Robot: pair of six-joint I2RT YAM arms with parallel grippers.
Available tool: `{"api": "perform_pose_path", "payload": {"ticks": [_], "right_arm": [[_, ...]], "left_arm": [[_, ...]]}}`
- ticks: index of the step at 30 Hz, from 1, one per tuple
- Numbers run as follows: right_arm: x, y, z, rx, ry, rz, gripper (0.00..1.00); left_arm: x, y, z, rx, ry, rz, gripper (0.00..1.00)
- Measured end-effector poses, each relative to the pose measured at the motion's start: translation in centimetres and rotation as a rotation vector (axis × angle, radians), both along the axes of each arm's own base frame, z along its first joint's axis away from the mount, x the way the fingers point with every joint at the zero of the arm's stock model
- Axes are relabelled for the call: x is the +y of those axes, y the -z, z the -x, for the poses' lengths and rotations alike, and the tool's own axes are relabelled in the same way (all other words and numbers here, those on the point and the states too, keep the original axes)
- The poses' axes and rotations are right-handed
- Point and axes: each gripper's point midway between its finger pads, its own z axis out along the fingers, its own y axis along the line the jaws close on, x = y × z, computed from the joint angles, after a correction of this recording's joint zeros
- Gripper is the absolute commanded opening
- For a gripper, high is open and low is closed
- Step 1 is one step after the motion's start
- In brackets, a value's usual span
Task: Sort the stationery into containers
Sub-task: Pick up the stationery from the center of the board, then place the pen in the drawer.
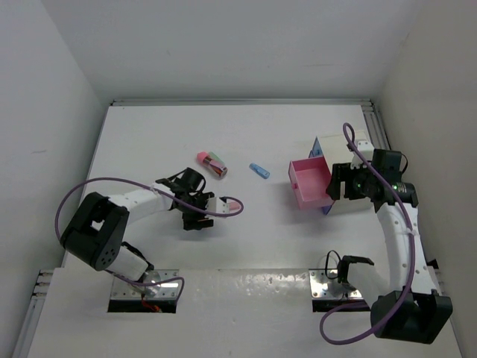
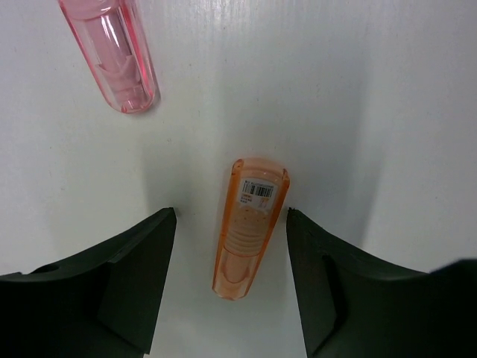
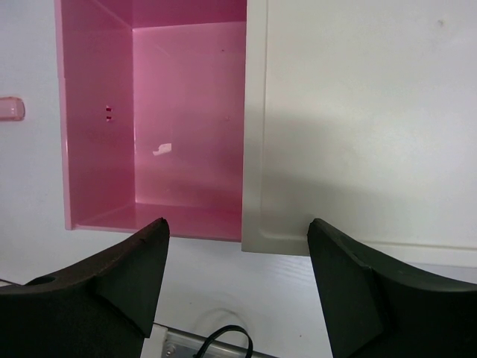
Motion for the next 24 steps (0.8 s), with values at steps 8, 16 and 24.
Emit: {"api": "perform_pose_path", "payload": {"ticks": [8, 16, 24], "right_arm": [[0.0, 0.0, -0.5, 0.003, -0.003, -0.004, 0.74], [-0.1, -0.1, -1.1, 0.019, 0.001, -0.009, 0.74], [0.3, -0.9, -1.9, 0.049, 0.027, -0.06, 0.74]], "left_arm": [[0.0, 0.0, -0.1, -0.002, -0.009, 0.0, 0.45], [-0.6, -1.2, -0.4, 0.007, 0.0, 0.011, 0.13], [-9.9, -16.3, -7.5, -0.134, -0.036, 0.351, 0.03]]}}
